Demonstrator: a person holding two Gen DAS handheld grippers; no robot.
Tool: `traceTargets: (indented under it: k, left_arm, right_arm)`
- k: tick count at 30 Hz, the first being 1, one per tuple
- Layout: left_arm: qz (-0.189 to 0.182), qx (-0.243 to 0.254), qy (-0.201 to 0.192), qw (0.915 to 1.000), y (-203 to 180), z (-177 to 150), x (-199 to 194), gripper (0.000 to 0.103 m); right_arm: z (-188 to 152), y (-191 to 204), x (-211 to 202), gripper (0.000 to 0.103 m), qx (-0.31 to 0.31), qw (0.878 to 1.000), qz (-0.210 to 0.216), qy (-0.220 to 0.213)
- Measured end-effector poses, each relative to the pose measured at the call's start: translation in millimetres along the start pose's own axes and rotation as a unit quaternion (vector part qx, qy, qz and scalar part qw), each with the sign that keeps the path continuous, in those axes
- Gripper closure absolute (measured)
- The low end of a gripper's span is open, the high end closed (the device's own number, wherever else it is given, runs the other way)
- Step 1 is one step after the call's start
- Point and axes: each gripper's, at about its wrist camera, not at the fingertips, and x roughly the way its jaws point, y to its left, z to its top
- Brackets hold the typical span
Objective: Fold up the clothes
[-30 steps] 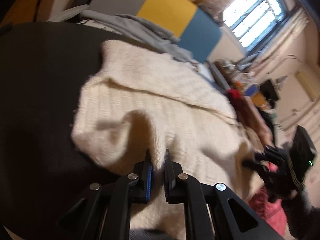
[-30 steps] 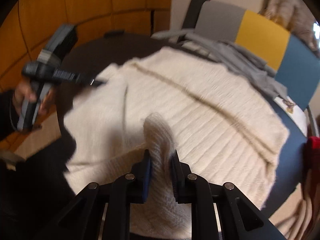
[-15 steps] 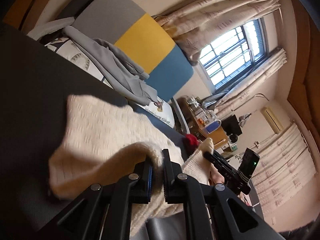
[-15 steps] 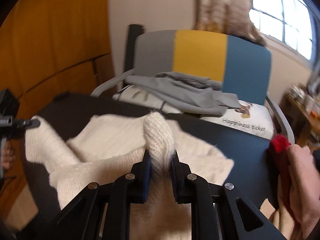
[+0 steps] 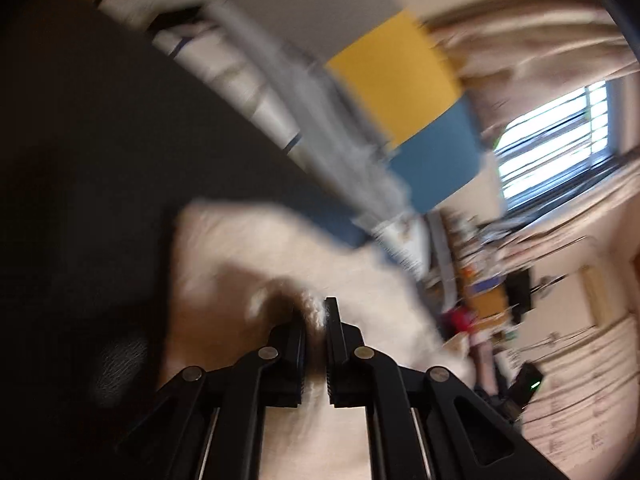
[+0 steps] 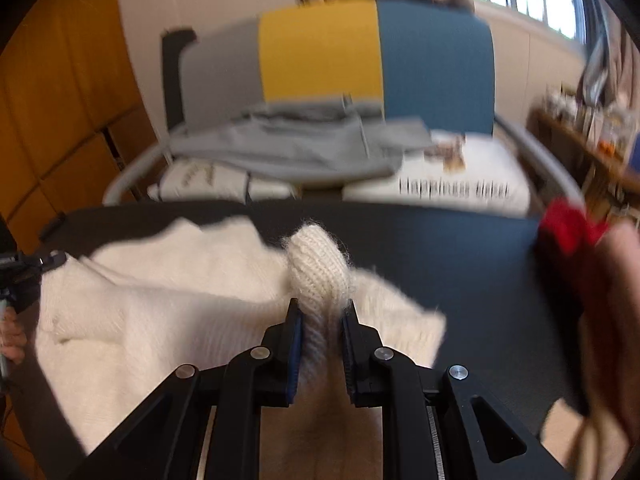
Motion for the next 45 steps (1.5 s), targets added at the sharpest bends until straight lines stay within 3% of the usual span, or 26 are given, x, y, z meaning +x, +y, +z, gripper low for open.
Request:
traceTargets:
  k: [2, 3, 8, 11, 14, 17, 19, 23, 26, 30, 37, 45]
  left_arm:
    - [-0.019, -0.011, 0.0, 0.9998, 14.9, -14.7, -0.6, 0.097]
    - [-0.02, -0.011, 0.0, 0.9997, 17.3, -21.7, -5.7, 0.097]
    - [-0.018, -0.006, -0.004, 0.9998, 28.1, -70.3, -39.4, 0.096]
    - [-0.04, -0.042, -0.012, 0.9982, 37.8, -90.3, -59.1, 0.095]
    - [-0.052, -0.051, -0.033, 0.9968, 37.2, -104.9, -82.4, 0.083]
    - [-0.048, -0.035, -0.043, 0.9973, 33.2, -119.2, -107.8, 0.074]
    - [-0.039, -0.019, -0.038, 0.9983, 30.5, -130.3, -121.5, 0.064]
    - [-0.03, 0.017, -0.023, 0.9991, 20.2, -148.2, -132.8, 0.061]
    - [-0.035, 0.022, -0.025, 0.9989, 19.7, -152.1, -137.1, 0.06]
    - [-0.009, 0.034, -0.039, 0.9986, 18.4, -146.0, -128.5, 0.06]
    - [-0.02, 0.034, -0.012, 0.9992, 19.7, -136.5, -109.2, 0.06]
    - [-0.044, 0.039, 0.018, 0.9981, 11.8, -140.7, -109.5, 0.072]
  right_arm:
    - [-17.4, -3.7, 17.5, 0.085, 0.01, 1.0, 0.002, 0.024]
    - [-25.8, -4.1, 17.8, 0.085, 0.011, 1.0, 0.004, 0.016]
    - [-63.4, -1.7, -10.8, 0.084, 0.008, 1.0, 0.02, 0.001]
    - [-85.7, 4.3, -29.1, 0.083, 0.001, 1.0, 0.012, -0.01]
    - [-95.2, 14.7, -36.8, 0.078, -0.017, 1.0, -0.004, -0.021]
    - [-95.5, 11.7, -36.7, 0.061, -0.007, 1.0, -0.013, -0.022]
    - [-96.0, -4.3, -34.7, 0.03, 0.042, 0.999, -0.011, -0.016]
    - [-99.7, -25.6, -35.0, 0.028, 0.101, 0.994, 0.039, -0.022]
    - [-97.8, -15.7, -33.8, 0.026, 0.078, 0.997, 0.019, -0.019]
    - [-96.0, -8.1, -33.3, 0.022, 0.061, 0.998, -0.005, -0.02]
    - [-97.3, -7.7, -34.4, 0.018, 0.056, 0.998, -0.02, -0.019]
    - [-97.5, -7.8, -33.3, 0.018, 0.056, 0.998, -0.023, -0.018]
